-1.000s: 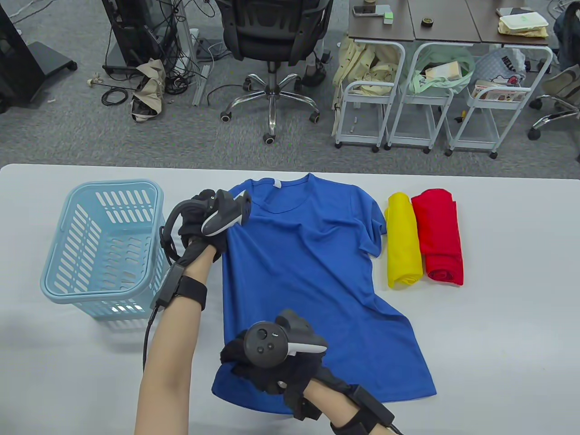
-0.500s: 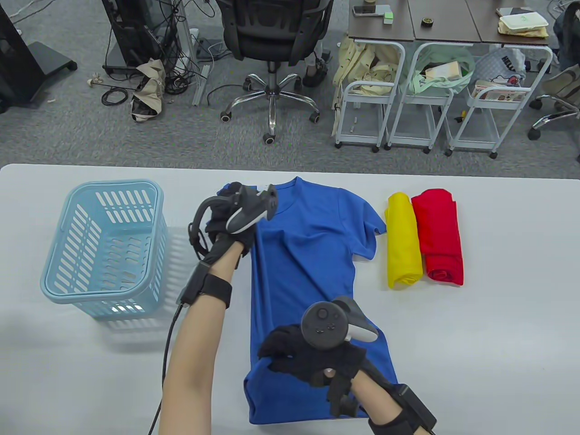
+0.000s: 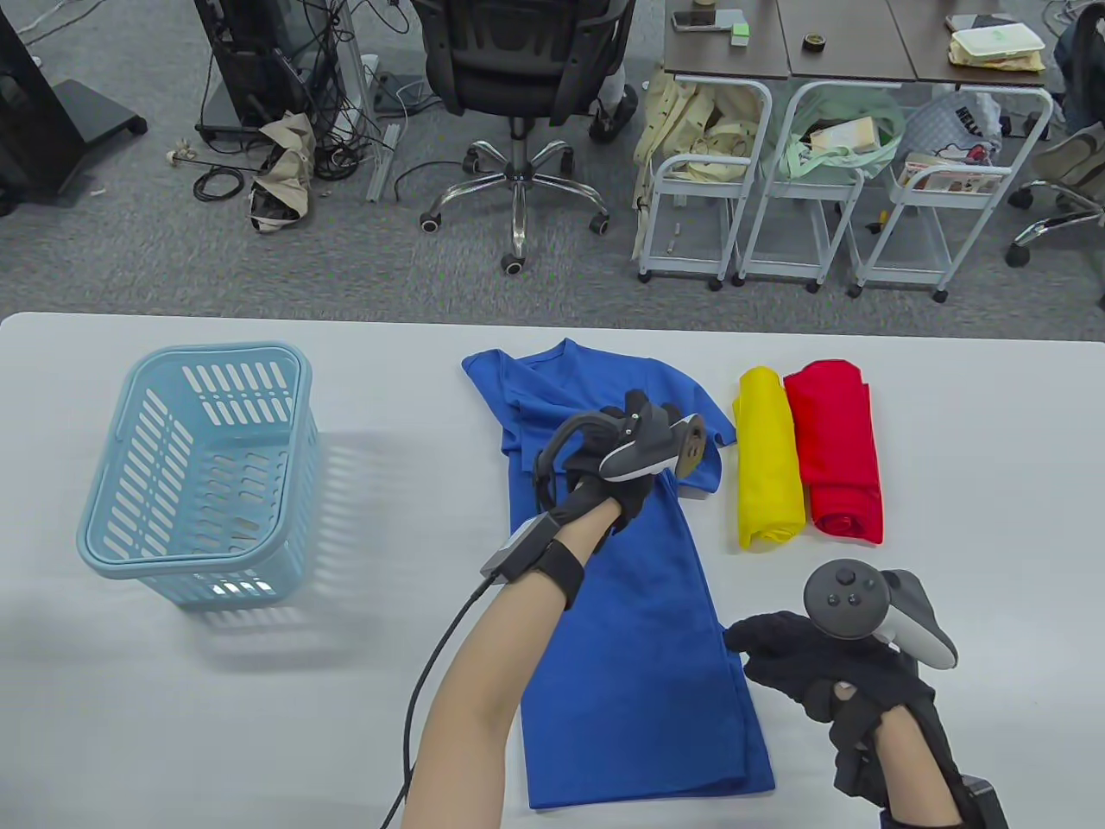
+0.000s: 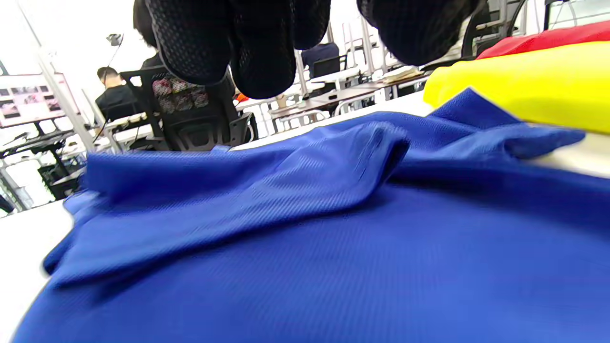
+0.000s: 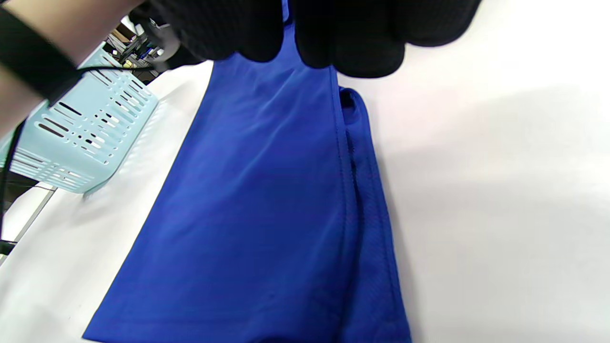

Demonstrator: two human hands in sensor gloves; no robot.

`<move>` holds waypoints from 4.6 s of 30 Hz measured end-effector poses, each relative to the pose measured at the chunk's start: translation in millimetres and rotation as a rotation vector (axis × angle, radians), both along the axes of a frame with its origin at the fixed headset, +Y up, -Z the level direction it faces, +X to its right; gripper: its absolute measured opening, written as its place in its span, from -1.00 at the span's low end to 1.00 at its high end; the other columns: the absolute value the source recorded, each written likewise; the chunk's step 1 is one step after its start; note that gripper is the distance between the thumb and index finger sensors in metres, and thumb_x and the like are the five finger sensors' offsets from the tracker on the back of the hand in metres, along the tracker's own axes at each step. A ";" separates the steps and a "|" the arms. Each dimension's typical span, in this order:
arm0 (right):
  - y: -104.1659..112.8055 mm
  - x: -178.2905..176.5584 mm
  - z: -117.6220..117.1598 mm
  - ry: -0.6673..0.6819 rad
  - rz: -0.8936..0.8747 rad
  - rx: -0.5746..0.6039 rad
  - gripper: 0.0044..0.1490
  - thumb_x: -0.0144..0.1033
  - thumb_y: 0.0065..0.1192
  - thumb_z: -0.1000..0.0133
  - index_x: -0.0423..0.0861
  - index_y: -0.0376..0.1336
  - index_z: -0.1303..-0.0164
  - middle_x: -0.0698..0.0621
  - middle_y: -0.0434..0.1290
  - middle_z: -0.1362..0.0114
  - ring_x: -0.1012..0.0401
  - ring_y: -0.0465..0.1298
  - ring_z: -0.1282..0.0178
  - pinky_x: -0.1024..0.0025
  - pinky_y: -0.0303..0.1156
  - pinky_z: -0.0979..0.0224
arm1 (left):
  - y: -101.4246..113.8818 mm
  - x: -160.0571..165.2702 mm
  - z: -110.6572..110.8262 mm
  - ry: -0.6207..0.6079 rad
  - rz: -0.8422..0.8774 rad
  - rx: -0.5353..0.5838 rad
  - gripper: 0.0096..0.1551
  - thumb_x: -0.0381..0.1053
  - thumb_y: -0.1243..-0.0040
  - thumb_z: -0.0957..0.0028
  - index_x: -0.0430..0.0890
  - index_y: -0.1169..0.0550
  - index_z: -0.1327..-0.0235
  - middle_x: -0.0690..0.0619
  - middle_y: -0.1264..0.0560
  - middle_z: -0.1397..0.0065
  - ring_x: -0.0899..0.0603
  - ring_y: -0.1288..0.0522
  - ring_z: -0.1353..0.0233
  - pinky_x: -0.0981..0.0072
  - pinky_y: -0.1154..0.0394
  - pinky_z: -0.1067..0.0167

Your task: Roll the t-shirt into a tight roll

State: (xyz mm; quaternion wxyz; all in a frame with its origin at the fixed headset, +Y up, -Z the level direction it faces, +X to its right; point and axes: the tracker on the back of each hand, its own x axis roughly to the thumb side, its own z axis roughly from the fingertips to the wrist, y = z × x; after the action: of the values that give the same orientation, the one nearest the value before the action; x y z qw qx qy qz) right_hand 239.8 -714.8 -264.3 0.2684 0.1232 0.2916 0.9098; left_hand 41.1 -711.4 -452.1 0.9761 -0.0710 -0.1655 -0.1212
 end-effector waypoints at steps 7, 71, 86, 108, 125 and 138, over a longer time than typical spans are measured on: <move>-20.2 -37.1 -22.2 0.017 0.074 -0.036 -0.26 -0.15 0.08 -0.25 -0.02 0.01 -0.65 -0.25 -0.05 -0.71 -0.21 0.11 -0.65 -0.16 0.11 -0.53 | -42.6 -68.2 75.1 0.031 -0.042 -0.250 -0.09 0.40 0.35 -0.16 0.01 -0.01 -0.74 -0.24 -0.02 -0.80 -0.36 -0.22 -0.69 -0.25 -0.27 -0.52; 29.9 -155.9 -191.4 -0.384 0.427 0.349 -0.52 -0.10 -0.02 -0.27 -0.02 0.16 -0.35 0.10 0.50 -0.14 0.32 0.64 0.14 0.28 0.56 -0.06 | -42.1 -190.0 181.2 0.111 0.059 -0.436 -0.14 0.43 0.35 -0.17 0.04 -0.10 -0.69 -0.18 -0.02 -0.80 -0.39 -0.03 -0.73 -0.33 -0.01 -0.56; 2.4 -128.9 -160.4 -0.161 0.319 0.162 -0.21 -0.08 -0.08 -0.24 0.01 -0.09 -0.70 -0.11 -0.12 -0.78 -0.19 -0.08 -0.77 -0.19 -0.03 -0.61 | -67.3 -167.4 169.0 0.008 0.064 -0.477 -0.06 0.48 0.52 -0.13 0.13 0.36 -0.65 -0.16 0.44 -0.75 -0.40 0.34 -0.72 -0.39 0.14 -0.56; -30.1 -230.7 -170.3 0.157 0.330 0.080 -0.18 -0.08 -0.28 -0.27 0.08 -0.41 -0.66 -0.06 -0.47 -0.71 -0.15 -0.43 -0.71 -0.23 -0.27 -0.59 | -66.7 -192.7 151.4 0.085 0.147 -0.435 -0.05 0.49 0.44 -0.15 0.12 0.26 -0.70 -0.12 0.36 -0.78 -0.36 0.34 -0.72 -0.43 0.13 -0.54; -43.4 -210.2 -178.5 -0.015 0.431 0.058 -0.15 -0.04 -0.33 -0.27 0.01 -0.47 -0.65 -0.12 -0.53 -0.67 -0.13 -0.52 -0.66 -0.17 -0.32 -0.59 | -78.2 -193.7 157.7 0.119 0.031 -0.564 -0.01 0.51 0.56 -0.12 0.08 0.49 -0.56 -0.14 0.56 -0.66 -0.37 0.49 -0.64 -0.44 0.28 -0.50; -40.1 -121.3 -161.7 -0.193 0.609 -0.078 -0.19 0.02 -0.34 -0.27 -0.03 -0.27 -0.69 -0.17 -0.28 -0.72 -0.18 -0.19 -0.73 -0.19 -0.07 -0.60 | -79.2 -208.3 155.0 0.183 0.061 -0.566 -0.01 0.51 0.55 -0.11 0.09 0.48 -0.55 -0.13 0.56 -0.65 -0.38 0.49 -0.64 -0.42 0.29 -0.50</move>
State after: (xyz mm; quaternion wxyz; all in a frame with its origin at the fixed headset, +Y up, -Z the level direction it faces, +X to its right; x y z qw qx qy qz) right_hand 118.6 -755.0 -426.0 0.0147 -0.0669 0.3231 0.9439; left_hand -167.2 -790.6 -297.2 0.9316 -0.3459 -0.1061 -0.0338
